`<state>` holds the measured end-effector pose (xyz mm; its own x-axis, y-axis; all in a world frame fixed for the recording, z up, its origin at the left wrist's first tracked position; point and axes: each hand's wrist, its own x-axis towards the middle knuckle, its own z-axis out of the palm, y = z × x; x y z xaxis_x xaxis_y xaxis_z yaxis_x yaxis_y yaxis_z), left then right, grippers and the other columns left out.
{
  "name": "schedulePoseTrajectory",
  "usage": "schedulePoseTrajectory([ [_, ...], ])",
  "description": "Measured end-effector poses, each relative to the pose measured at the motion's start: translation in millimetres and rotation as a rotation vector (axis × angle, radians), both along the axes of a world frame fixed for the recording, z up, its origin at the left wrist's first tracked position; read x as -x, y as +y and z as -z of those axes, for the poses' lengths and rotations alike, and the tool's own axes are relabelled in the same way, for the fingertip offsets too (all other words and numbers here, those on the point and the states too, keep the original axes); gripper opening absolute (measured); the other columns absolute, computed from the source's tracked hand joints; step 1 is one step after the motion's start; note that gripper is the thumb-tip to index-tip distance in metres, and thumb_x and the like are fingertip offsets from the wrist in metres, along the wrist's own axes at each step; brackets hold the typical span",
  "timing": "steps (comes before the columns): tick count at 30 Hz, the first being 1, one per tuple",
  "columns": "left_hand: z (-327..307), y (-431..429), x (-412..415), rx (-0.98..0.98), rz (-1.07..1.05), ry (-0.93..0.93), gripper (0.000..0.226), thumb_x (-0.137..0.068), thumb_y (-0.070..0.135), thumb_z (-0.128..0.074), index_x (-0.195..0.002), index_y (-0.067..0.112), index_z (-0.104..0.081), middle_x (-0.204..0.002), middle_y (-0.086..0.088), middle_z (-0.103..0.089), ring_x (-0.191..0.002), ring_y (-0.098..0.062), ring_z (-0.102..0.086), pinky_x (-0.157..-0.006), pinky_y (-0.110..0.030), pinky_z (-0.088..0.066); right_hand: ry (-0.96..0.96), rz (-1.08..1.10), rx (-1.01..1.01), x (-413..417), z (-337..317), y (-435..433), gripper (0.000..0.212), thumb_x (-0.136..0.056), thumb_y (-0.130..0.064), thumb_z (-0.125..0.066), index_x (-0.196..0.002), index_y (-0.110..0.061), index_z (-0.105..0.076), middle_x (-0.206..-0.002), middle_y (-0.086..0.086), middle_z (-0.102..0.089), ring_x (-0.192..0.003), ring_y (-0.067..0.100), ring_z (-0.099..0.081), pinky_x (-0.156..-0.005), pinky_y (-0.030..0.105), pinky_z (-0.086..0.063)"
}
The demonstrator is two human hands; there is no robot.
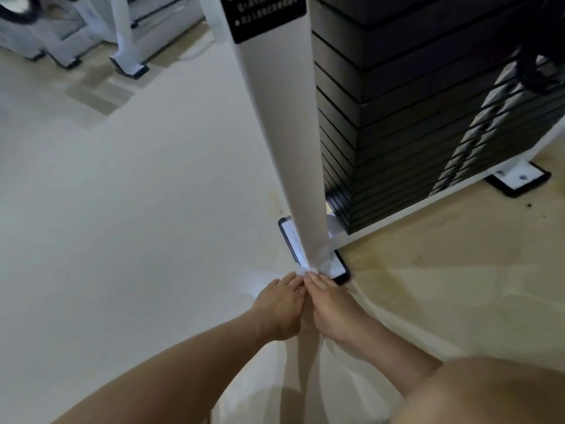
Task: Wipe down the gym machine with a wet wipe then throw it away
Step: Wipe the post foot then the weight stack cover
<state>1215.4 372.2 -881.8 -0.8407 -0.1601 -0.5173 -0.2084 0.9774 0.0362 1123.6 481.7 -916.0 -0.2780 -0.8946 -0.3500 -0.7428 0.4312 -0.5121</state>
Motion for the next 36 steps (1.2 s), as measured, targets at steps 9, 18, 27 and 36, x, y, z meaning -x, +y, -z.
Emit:
schedulePoseTrajectory([
  [9,-5.7,-13.1,10.4,-0.136,-0.168,0.081,0.062,-0.087,0.018,-0.053,-0.144,0.008,-0.032,-0.147,-0.009,-0.032,-0.135,-0.028,-0.03,-0.099,-0.044,-0.043,0.035,0.016,-0.079,2.6,-11.4,-7.1,0.063,-0.091,-0.013,-0.041,-0.151,-0.023,-0.022,-0.156,-0.006,-0.028,-0.14,0.015,-0.027,-0.11,0.036,-0.033],
  [18,7.7,-47.0,13.9,0.093,0.057,-0.086,0.075,-0.098,0.026,-0.042,-0.154,0.011,0.005,-0.162,-0.007,0.006,-0.147,-0.031,-0.005,-0.112,-0.05,-0.023,-0.057,-0.034,-0.355,6.1,-82.5,-25.0,0.065,-0.095,-0.012,-0.045,-0.153,-0.01,-0.017,-0.16,0.0,-0.016,-0.148,0.019,-0.012,-0.119,0.035,-0.02],
  [27,4.2,-125.9,46.4,0.113,0.31,-0.156,0.082,-0.092,0.032,-0.054,-0.154,0.015,-0.003,-0.16,-0.003,-0.005,-0.143,-0.03,-0.013,-0.109,-0.049,-0.027,-0.034,0.015,-0.653,1.6,-108.9,-80.2,0.048,-0.089,-0.02,-0.044,-0.135,-0.013,-0.035,-0.147,-0.003,-0.029,-0.119,0.031,-0.051,-0.097,0.05,-0.045],
  [36,-6.9,-217.4,100.5,0.202,0.949,-0.105,0.075,-0.096,0.024,-0.051,-0.155,0.019,-0.004,-0.162,0.003,0.001,-0.14,-0.026,-0.02,-0.097,-0.04,-0.035,-0.152,0.557,-0.45,-13.4,-63.8,-120.5,0.065,-0.083,-0.011,-0.039,-0.146,-0.023,-0.024,-0.156,-0.011,-0.018,-0.141,0.02,-0.027,-0.109,0.037,-0.036],
])
